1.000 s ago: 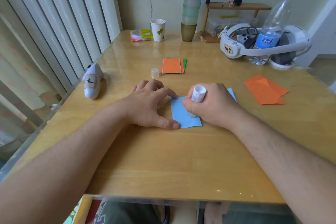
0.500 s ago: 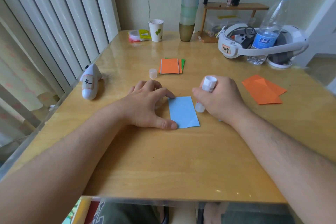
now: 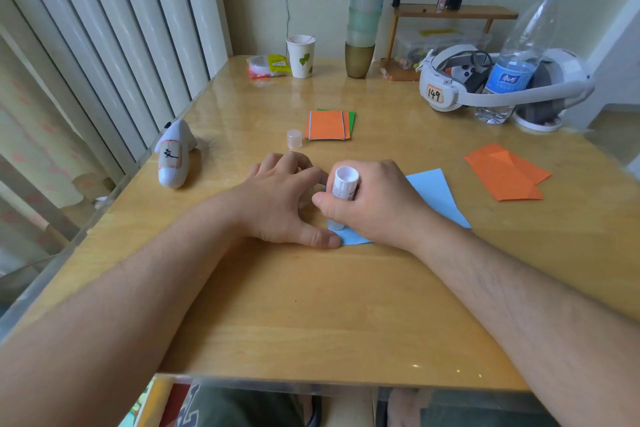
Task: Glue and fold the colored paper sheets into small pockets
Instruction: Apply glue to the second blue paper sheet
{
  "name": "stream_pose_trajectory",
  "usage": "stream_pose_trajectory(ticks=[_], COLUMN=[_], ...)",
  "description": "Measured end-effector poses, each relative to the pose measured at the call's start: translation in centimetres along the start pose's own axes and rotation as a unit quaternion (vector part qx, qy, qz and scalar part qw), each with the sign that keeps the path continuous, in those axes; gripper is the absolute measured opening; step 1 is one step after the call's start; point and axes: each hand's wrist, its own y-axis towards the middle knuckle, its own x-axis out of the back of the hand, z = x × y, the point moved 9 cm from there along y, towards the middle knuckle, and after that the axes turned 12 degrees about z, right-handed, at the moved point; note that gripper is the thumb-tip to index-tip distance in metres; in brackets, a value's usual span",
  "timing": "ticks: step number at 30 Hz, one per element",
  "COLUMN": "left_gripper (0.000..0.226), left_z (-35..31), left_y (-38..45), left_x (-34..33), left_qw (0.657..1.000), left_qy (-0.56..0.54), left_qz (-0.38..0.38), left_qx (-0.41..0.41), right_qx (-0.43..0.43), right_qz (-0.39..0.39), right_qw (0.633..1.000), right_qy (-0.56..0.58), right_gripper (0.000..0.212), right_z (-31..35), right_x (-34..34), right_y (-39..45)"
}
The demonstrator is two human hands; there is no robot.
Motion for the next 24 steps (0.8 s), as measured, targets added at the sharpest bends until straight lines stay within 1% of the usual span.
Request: stream_pose_trajectory(ticks=[6,9,14,20,24], left_gripper=[0.098,0.096,0.099,0.095,0.097], left_z=[0.0,-0.1,0.0,-0.2,-0.2], left_y=[-0.1,-0.2,-0.2,-0.3,-0.3], left_x=[0.0,0.1,0.1,0.2,0.2], left_qw=[1.000,1.000,1.000,1.000,1.000], left_qy=[-0.004,-0.012,-0.015,-0.011,-0.009], left_qz=[-0.002,-0.005,-0.006,-0.006,-0.004], left_qx=[0.000,-0.004,-0.006,-0.009,-0.008], right_qx=[-0.004,-0.014,-0.031,-0.038,-0.034], right_qz=[0.015,0.008,-0.005,0.007,0.004], right_qw=[1.000,1.000,0.999,0.999,0.999], right_qy=[-0.012,-0.005,-0.007,-0.016,-0.015], right_gripper=[0.027,0.025,0.023,0.023,0.023], right_z=[0.4,-0.4,-1.9,-2.6,-2.8], right_x=[0.2,1.0,2.3,3.2,3.2], right_y=[-0.1,-0.8,-1.8,-2.2,-2.0])
